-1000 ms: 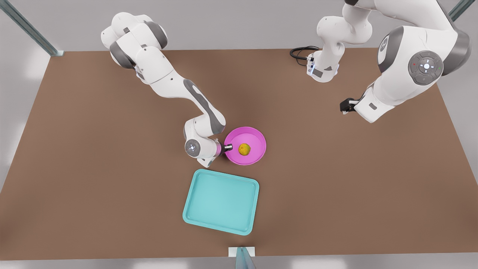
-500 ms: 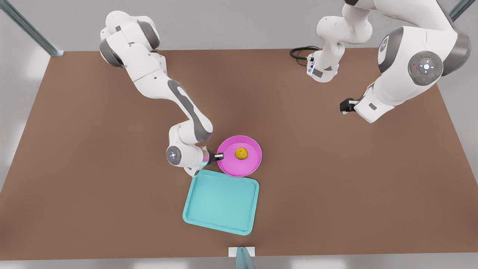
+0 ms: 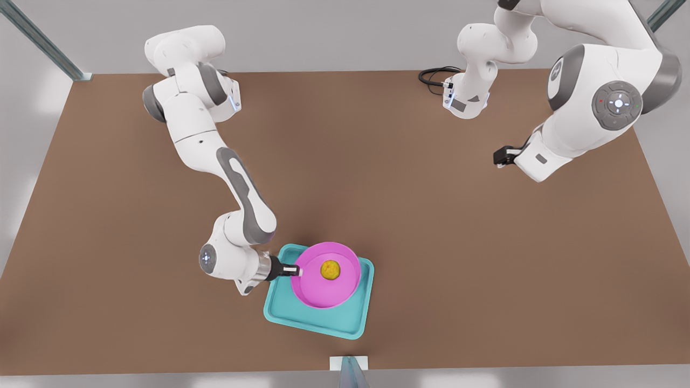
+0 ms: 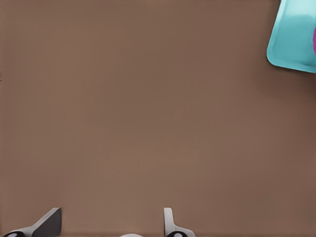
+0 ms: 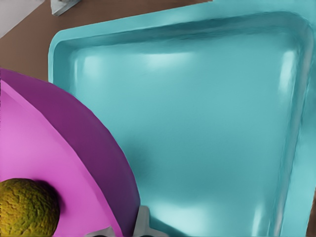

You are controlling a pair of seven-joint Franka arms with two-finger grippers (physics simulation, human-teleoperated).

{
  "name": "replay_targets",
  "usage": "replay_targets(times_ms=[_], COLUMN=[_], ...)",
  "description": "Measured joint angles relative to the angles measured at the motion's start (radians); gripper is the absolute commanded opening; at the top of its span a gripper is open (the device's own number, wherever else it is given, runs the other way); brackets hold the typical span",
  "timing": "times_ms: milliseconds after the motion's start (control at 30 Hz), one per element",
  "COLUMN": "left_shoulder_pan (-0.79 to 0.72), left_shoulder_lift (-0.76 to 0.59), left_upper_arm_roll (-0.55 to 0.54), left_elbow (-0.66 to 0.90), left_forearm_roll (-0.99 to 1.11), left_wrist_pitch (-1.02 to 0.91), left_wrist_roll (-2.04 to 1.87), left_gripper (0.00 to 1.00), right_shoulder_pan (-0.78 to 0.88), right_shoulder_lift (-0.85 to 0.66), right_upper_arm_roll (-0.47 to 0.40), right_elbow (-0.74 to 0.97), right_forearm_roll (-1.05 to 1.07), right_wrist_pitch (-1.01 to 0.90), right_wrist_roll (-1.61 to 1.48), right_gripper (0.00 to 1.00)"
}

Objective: Place the orange on the plate with the left arm and the plate on the tray with the right arm

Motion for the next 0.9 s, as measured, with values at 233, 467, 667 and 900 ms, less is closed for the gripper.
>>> replay_targets(times_ms=[233,467,667,900], left_shoulder_pan=[-0.001,-0.001,-0.001,0.003], left_shoulder_lift=[0.0,0.001,0.001,0.0], left_upper_arm_roll=[0.0,0.0,0.0,0.004], left_elbow=[-0.001,-0.001,0.0,0.002], left_forearm_roll=[0.001,-0.001,-0.001,-0.001], left_wrist_pitch=[0.0,0.002,0.003,-0.003], left_wrist_roll=[0.002,0.004,0.004,0.003], left_gripper=[1.0,1.0,1.0,1.0], right_shoulder_pan=[-0.027,-0.028,-0.028,-0.252], right_shoulder_lift=[0.009,0.025,0.014,-0.491], right_upper_arm_roll=[-0.011,-0.013,-0.013,-0.026], right_elbow=[-0.009,-0.008,-0.011,-0.156], right_forearm_roll=[0.002,-0.003,-0.008,-0.515], right_wrist_pitch=[0.0,0.004,0.005,-0.378], right_wrist_roll=[0.016,0.029,0.038,0.017], right_gripper=[0.22,1.0,1.0,1.0])
